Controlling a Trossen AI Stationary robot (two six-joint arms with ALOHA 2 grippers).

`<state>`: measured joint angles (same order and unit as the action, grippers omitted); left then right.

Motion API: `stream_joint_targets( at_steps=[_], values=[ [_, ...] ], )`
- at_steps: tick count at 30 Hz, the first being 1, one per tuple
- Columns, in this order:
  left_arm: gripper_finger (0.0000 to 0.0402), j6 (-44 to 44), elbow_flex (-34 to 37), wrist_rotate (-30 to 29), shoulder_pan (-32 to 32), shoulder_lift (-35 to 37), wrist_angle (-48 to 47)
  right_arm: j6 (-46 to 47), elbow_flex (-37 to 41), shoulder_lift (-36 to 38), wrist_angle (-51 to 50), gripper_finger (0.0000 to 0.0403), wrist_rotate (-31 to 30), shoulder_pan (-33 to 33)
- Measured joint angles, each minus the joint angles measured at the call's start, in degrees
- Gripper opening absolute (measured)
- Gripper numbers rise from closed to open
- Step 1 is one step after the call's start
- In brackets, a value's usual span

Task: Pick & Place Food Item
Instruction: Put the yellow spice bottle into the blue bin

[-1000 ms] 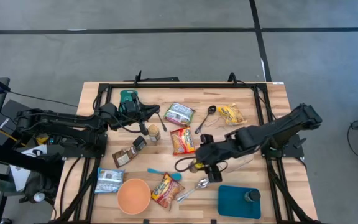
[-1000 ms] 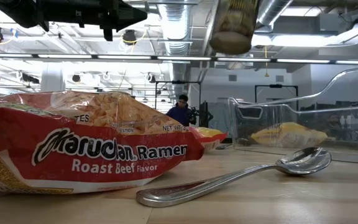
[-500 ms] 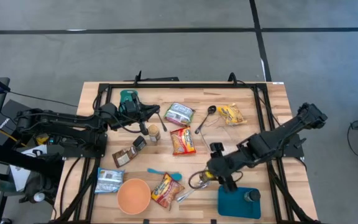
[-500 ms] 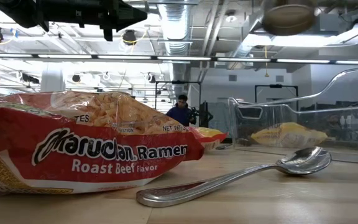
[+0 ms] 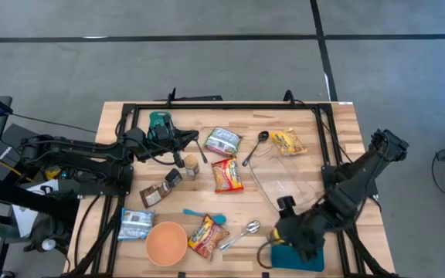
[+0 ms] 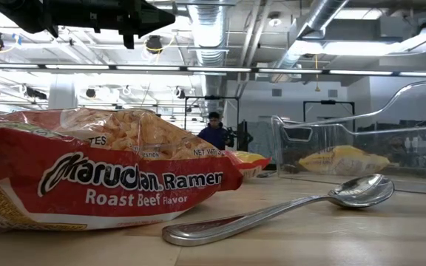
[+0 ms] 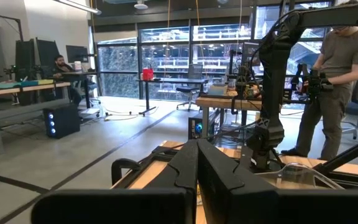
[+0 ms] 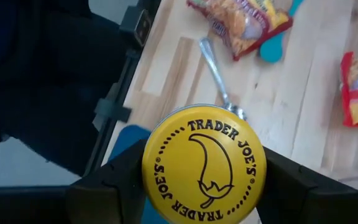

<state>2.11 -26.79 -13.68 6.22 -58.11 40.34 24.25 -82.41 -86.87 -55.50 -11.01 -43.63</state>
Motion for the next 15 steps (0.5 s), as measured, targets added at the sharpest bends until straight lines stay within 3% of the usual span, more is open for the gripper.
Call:
stream_joint_targets(
  at_steps=[15],
  values=[
    [0.0, 0.0, 0.0, 0.0, 0.0, 0.0, 0.0, 10.6, 0.2, -1.8, -4.1, 0.0219, -4.1, -8.1]
  ],
)
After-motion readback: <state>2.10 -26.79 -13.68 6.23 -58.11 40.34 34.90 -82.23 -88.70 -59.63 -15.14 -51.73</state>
